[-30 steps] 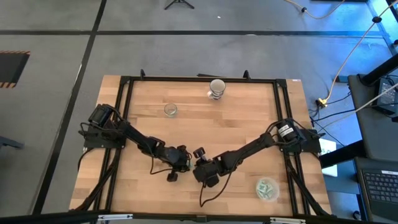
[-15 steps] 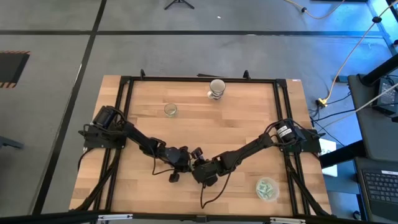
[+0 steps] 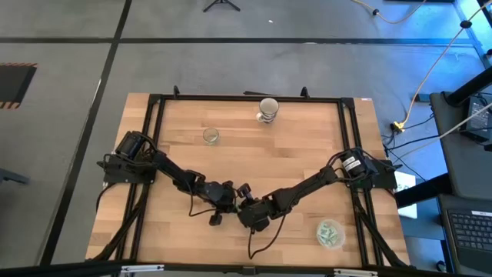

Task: Pick and place Stevia / Truvia into bins
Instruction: Put the green stevia packet into the transparent container

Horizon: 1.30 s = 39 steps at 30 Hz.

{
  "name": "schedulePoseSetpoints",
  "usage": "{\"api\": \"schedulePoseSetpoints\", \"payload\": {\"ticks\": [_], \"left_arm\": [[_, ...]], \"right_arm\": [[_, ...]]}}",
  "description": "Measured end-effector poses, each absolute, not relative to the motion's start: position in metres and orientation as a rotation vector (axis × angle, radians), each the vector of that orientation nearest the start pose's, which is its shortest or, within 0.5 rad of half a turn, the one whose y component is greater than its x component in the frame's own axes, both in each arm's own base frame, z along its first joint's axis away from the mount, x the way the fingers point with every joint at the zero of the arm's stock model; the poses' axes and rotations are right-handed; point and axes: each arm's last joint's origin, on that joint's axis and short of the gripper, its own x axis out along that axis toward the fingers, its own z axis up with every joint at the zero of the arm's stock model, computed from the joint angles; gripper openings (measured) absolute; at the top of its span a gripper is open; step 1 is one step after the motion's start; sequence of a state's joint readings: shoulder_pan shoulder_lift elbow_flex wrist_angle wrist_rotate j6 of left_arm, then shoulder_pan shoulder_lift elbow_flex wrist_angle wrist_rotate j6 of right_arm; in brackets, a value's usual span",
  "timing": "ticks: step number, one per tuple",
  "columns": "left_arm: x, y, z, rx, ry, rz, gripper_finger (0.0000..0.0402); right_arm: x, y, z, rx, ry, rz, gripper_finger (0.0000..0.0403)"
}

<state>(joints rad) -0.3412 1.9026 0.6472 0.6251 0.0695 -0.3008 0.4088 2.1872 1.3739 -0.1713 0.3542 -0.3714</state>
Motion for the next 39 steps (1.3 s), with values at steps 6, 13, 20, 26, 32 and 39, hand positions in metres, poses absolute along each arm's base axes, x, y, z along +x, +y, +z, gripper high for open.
{"api": "schedulePoseSetpoints", "payload": {"ticks": [6, 13, 20, 26, 32, 39], "left_arm": [[0.298, -0.108, 0.082, -0.202, 0.688, -0.304, 0.0001], [0.293, -0.1, 0.095, -0.211, 0.75, -0.308, 0.0017], [0.289, -0.089, 0.135, -0.183, 0.651, -0.298, 0.0049], [0.274, -0.079, 0.165, -0.16, 0.652, -0.216, 0.0069], [0.258, -0.073, 0.186, -0.154, 0.661, -0.135, 0.0067], [0.251, -0.068, 0.205, -0.208, 0.574, -0.044, 0.0063]], "right_arm": [[0.405, 0.164, 0.103, -0.666, 0.911, 0.201, 0.0005], [0.403, 0.164, 0.112, -0.577, 0.921, 0.18, 0.0002], [0.402, 0.164, 0.122, -0.558, 0.984, 0.156, 0.0001], [0.393, 0.163, 0.154, -0.447, 1.096, 0.074, 0.0001], [0.362, 0.168, 0.24, -0.109, 1.231, -0.063, 0.0], [0.288, 0.195, 0.328, 0.337, 1.293, -0.313, 0.0]]}}
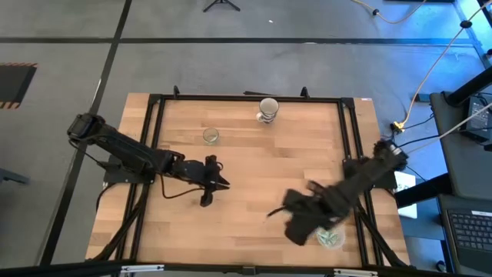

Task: Pick and place Stevia / Truvia into bins
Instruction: Put the green stevia packet into the transparent container

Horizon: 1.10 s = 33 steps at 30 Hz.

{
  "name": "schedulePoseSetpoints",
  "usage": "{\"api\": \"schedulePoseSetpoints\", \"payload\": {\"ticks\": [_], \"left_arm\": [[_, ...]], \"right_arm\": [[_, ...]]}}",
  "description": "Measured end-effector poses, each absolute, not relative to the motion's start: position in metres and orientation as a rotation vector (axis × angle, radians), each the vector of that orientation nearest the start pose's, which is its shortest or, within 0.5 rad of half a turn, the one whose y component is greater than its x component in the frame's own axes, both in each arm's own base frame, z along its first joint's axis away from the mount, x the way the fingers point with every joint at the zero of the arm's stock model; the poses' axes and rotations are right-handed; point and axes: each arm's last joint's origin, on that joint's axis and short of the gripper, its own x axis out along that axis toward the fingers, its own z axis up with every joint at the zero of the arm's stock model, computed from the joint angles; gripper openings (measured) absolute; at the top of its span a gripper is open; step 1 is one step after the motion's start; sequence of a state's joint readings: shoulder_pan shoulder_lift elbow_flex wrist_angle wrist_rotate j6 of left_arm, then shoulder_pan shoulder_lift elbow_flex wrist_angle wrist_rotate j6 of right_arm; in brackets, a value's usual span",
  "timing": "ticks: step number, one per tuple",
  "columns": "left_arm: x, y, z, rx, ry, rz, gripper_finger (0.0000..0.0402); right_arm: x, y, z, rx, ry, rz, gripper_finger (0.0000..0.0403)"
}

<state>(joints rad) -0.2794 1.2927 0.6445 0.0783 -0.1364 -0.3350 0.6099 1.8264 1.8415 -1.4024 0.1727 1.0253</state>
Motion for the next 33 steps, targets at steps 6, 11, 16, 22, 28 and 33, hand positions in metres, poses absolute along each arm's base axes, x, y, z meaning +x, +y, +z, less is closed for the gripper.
{"api": "schedulePoseSetpoints", "payload": {"ticks": [6, 11, 16, 22, 28, 33], "left_arm": [[0.251, -0.065, 0.21, -0.298, 0.527, 0.043, 0.0063], [0.252, -0.065, 0.211, -0.355, 0.514, 0.068, 0.0063], [0.252, -0.065, 0.211, -0.375, 0.512, 0.072, 0.0062], [0.252, -0.065, 0.211, -0.375, 0.512, 0.072, 0.0062], [0.252, -0.065, 0.211, -0.374, 0.512, 0.072, 0.0063], [0.252, -0.065, 0.211, -0.394, 0.511, 0.077, 0.0063]], "right_arm": [[0.238, 0.229, 0.337, 0.607, 1.264, -0.54, 0.0], [0.209, 0.251, 0.313, 0.637, 1.313, -0.655, 0.0], [0.186, 0.262, 0.287, 0.655, 1.372, -0.775, 0.0], [0.168, 0.281, 0.259, 0.758, 1.379, -0.784, 0.0], [0.157, 0.28, 0.228, 0.785, 1.355, -0.863, 0.0], [0.154, 0.274, 0.211, 0.762, 1.352, -0.891, 0.0001]]}}
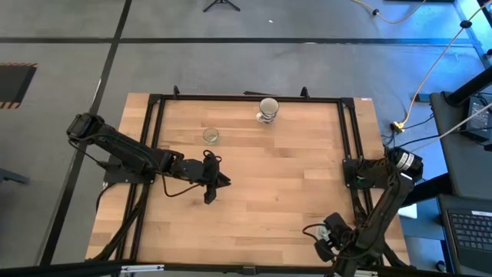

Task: Pick and place Stevia / Truvia into bins
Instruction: Put the green stevia packet into the transparent container, then return to Home Position

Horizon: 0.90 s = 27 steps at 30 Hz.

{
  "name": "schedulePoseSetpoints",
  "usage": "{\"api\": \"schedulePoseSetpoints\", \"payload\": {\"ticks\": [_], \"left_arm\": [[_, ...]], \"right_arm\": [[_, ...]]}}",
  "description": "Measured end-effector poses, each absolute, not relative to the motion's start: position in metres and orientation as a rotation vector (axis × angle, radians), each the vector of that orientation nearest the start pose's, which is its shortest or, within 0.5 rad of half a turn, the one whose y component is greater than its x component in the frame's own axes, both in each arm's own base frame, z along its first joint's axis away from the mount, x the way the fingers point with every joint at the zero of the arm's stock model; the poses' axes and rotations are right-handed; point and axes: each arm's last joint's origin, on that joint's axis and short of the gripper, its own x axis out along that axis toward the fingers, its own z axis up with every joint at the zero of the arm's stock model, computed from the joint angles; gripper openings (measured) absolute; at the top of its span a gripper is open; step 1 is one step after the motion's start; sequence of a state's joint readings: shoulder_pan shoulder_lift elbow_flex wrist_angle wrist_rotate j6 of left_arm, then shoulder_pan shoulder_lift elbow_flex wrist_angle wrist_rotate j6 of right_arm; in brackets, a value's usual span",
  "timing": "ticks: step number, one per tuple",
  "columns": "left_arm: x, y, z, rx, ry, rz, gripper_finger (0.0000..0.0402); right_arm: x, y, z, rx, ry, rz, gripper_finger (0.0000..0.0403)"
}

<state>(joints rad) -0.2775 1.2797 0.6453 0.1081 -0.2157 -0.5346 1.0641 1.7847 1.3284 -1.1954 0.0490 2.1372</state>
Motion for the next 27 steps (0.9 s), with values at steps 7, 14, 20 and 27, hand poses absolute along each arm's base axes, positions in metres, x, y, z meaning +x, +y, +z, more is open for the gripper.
{"api": "schedulePoseSetpoints", "payload": {"ticks": [7, 14, 20, 27], "left_arm": [[0.252, -0.065, 0.211, -0.396, 0.512, 0.078, 0.0063], [0.252, -0.065, 0.211, -0.355, 0.514, 0.067, 0.0063], [0.243, -0.062, 0.231, -0.41, 0.439, 0.048, 0.0063], [0.212, -0.054, 0.279, -0.313, 0.22, -0.074, 0.0063]], "right_arm": [[0.154, 0.274, 0.207, 0.733, 1.37, -0.853, 0.0035], [0.155, 0.279, 0.219, 0.718, 1.414, -0.797, 0.0126], [0.162, 0.27, 0.268, 0.584, 1.472, -0.804, 0.0167], [0.187, 0.242, 0.349, 0.569, 1.182, -0.536, 0.0171]]}}
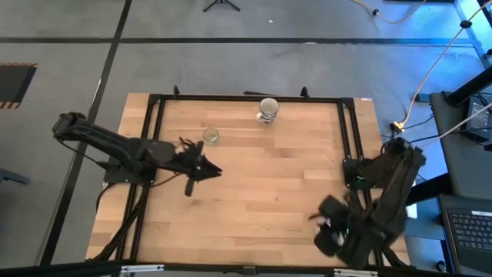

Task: Pick and place Stevia / Truvia into bins
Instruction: Return to Home Position

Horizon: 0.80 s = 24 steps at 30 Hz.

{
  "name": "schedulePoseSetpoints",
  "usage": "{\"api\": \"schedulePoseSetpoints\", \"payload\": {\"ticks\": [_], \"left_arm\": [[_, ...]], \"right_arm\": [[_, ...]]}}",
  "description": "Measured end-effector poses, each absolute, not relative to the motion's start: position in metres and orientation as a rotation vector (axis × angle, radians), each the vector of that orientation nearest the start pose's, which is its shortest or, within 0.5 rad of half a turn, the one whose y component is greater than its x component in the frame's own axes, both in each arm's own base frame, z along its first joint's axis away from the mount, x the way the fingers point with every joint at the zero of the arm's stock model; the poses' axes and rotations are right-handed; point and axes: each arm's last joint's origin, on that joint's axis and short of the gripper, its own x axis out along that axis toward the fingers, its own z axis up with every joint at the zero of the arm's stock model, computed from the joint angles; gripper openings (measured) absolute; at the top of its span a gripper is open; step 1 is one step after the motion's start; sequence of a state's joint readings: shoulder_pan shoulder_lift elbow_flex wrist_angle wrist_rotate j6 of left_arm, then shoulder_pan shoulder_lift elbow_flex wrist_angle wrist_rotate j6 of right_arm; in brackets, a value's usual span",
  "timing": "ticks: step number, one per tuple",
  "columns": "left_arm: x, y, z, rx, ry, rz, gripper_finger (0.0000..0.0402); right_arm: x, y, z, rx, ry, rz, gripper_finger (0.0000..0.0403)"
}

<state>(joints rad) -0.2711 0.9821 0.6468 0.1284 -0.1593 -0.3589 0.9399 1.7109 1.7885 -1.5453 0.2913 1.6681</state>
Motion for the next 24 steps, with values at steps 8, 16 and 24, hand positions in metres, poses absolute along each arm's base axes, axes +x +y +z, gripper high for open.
{"api": "schedulePoseSetpoints", "payload": {"ticks": [8, 16, 24], "left_arm": [[0.189, -0.045, 0.302, -0.304, 0.101, -0.081, 0.0063], [0.173, -0.01, 0.312, -0.322, 0.042, 0.114, 0.0063], [0.144, 0.031, 0.327, -0.272, -0.074, 0.232, 0.0063]], "right_arm": [[0.194, 0.163, 0.432, 0.431, 0.819, -0.2, 0.0171], [0.21, 0.078, 0.461, 0.216, 0.569, -0.009, 0.0171], [0.197, -0.004, 0.441, 0.199, 0.429, 0.058, 0.0171]]}}
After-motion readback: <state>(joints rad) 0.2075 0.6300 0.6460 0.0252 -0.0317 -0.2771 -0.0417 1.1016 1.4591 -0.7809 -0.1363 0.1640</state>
